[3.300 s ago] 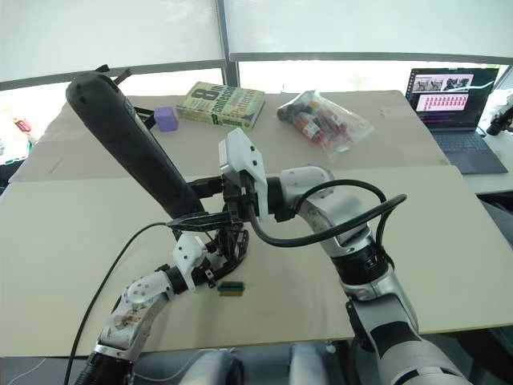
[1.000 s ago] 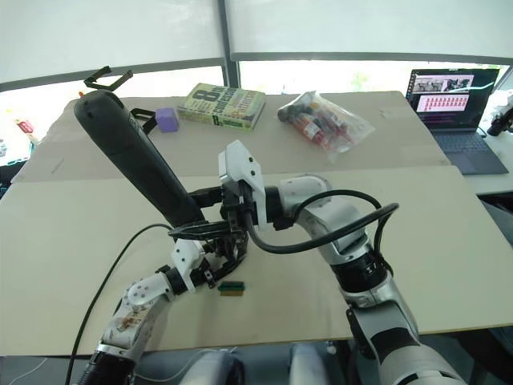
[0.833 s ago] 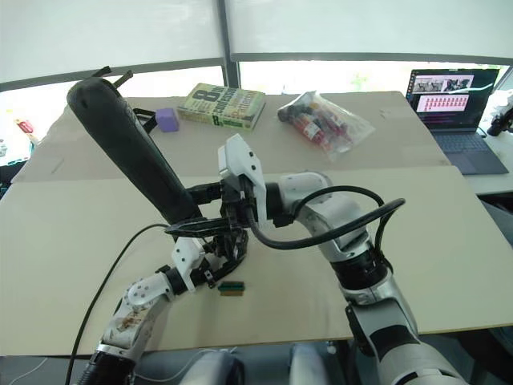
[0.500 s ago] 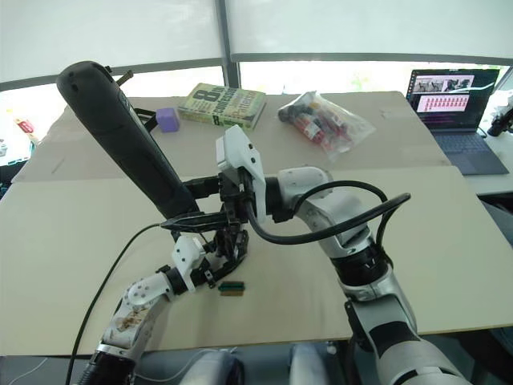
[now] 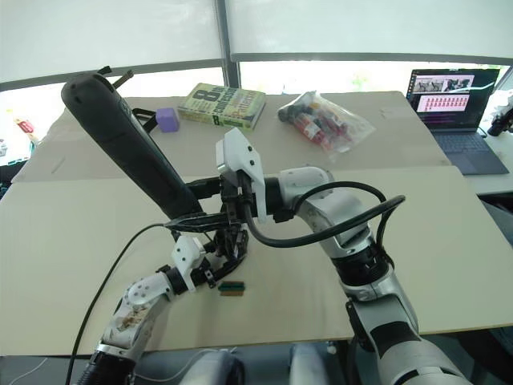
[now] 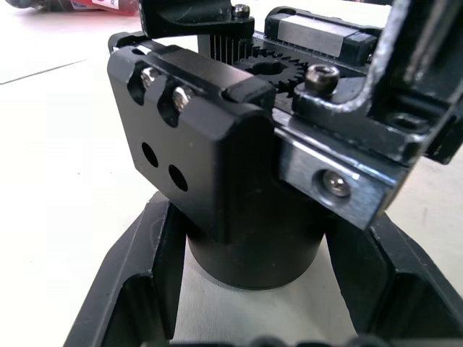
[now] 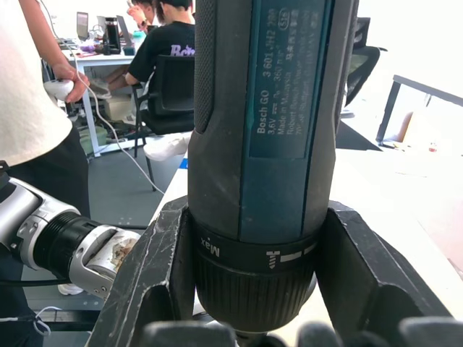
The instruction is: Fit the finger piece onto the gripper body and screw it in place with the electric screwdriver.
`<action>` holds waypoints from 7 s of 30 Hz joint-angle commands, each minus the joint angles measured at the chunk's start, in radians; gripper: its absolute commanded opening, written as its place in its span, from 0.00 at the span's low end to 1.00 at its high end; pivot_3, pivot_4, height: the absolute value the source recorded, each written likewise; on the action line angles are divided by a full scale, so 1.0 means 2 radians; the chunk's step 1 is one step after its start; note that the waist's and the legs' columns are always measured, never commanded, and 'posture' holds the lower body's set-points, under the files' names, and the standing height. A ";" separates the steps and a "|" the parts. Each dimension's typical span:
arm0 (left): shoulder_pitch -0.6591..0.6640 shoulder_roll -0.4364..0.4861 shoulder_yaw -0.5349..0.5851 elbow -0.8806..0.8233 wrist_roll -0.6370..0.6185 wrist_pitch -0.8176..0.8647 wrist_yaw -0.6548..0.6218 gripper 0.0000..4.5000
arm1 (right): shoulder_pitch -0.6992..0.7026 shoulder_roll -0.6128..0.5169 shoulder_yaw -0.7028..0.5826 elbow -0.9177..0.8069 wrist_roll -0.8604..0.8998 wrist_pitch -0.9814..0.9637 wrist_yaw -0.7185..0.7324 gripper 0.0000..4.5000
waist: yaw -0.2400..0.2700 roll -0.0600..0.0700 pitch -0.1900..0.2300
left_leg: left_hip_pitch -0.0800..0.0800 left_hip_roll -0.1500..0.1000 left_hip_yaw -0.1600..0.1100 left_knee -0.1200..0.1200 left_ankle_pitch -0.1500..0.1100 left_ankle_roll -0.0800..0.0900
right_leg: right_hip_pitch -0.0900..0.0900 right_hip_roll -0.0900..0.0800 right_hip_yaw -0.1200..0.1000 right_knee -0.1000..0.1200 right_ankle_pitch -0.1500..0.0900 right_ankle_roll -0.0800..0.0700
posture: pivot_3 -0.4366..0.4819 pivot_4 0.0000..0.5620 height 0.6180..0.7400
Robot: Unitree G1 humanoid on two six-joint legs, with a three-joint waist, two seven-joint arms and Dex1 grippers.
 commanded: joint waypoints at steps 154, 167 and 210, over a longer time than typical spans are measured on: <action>0.064 0.032 0.047 -0.074 -0.046 0.032 0.013 0.98 | 0.050 -0.167 -0.196 -0.131 0.241 0.040 -0.011 0.43 | 0.000 0.001 -0.004 | -0.001 0.003 0.000 -0.002 -0.002 0.002 | 0.000 0.000 0.000 -0.008 0.000 0.000 | 0.48 0.27 1.00; 0.169 0.214 0.244 -0.115 -0.244 0.054 -0.195 0.98 | 0.096 -0.482 -0.172 -0.020 0.184 0.218 0.064 0.43 | 0.009 0.001 0.001 | -0.004 0.003 0.001 -0.002 -0.003 0.006 | -0.002 -0.002 -0.001 -0.008 0.000 0.000 | 0.48 0.27 1.00; 0.230 0.272 0.415 -0.010 -0.119 -0.033 -0.208 1.00 | 0.242 -0.337 -0.245 0.144 0.001 -0.358 0.246 0.99 | -0.002 0.000 0.002 | -0.006 0.005 0.006 0.000 -0.001 0.002 | -0.006 0.002 0.000 -0.007 0.003 0.000 | 0.48 0.27 1.00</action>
